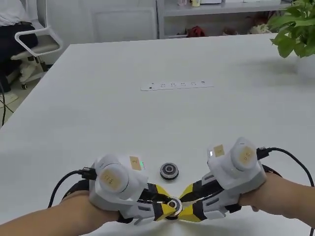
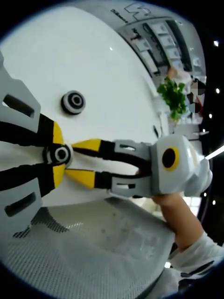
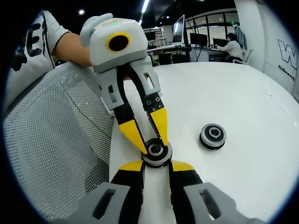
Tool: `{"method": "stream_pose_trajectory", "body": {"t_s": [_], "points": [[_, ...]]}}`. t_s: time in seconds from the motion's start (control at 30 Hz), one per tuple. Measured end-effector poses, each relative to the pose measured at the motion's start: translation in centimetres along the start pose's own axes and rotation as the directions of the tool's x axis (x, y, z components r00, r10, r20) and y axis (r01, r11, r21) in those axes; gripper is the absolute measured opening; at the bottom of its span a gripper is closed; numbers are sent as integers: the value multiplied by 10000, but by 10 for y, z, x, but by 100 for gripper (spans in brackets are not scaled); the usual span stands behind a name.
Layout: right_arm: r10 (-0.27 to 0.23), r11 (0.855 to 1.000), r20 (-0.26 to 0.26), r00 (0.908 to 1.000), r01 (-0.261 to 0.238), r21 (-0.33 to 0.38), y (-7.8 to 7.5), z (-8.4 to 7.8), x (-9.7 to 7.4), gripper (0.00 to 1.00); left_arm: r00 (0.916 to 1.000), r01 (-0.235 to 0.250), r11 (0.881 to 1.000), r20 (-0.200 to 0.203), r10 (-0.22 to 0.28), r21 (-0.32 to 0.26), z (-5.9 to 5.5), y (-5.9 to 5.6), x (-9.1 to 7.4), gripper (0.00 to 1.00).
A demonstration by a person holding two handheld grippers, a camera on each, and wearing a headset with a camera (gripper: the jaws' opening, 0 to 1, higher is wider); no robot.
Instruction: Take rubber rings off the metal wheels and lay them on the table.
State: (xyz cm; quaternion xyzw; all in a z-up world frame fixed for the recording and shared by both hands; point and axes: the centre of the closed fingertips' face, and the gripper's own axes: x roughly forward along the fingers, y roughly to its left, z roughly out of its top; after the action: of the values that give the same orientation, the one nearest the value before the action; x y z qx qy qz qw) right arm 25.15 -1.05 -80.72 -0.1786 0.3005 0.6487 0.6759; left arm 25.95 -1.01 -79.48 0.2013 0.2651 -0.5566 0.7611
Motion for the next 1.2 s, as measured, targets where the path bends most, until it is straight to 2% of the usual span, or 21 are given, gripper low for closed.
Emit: {"method": "stream_pose_trajectory", "body": {"t_s": [0.07,0.13,0.17,0.33,0.53,0.77,0.97,1.07,1.1,1.2], "points": [[-16,10000,-84,10000,16,0,0,-1,-1,13,10000,-6,10000,-2,6,-8,0,0,0,13],[-99,9999,-293,9995,98,-55,-2,-6,-3,4,10000,-13,10000,-1,13,-9,0,0,0,13],[-80,9997,-221,9997,86,237,-3,-6,-3,4,10000,-16,10000,-2,16,-13,0,0,0,13],[-125,9997,-299,9995,131,187,-4,-6,-2,3,10000,-32,10000,-12,32,-11,0,0,0,13],[-164,9946,-313,9994,195,1024,-8,-6,-3,0,10000,-49,10000,-46,49,11,1,1,0,13],[-105,9778,36,9999,95,2092,-9,-3,-8,0,9999,-75,9999,-89,75,88,1,0,0,13],[-130,9689,87,9999,104,2472,-9,-3,-10,0,9999,-103,9999,-122,105,106,1,1,1,13],[-253,9536,499,9984,91,3008,-13,3,-13,0,9998,-108,9999,-151,110,123,0,0,1,13],[-282,9406,732,9969,17,3395,-14,6,-14,0,9998,-113,9999,-155,115,125,1,0,1,13],[-326,9455,621,9975,106,3254,-15,4,-13,0,9998,-136,9998,-168,138,142,1,1,1,13]]}}
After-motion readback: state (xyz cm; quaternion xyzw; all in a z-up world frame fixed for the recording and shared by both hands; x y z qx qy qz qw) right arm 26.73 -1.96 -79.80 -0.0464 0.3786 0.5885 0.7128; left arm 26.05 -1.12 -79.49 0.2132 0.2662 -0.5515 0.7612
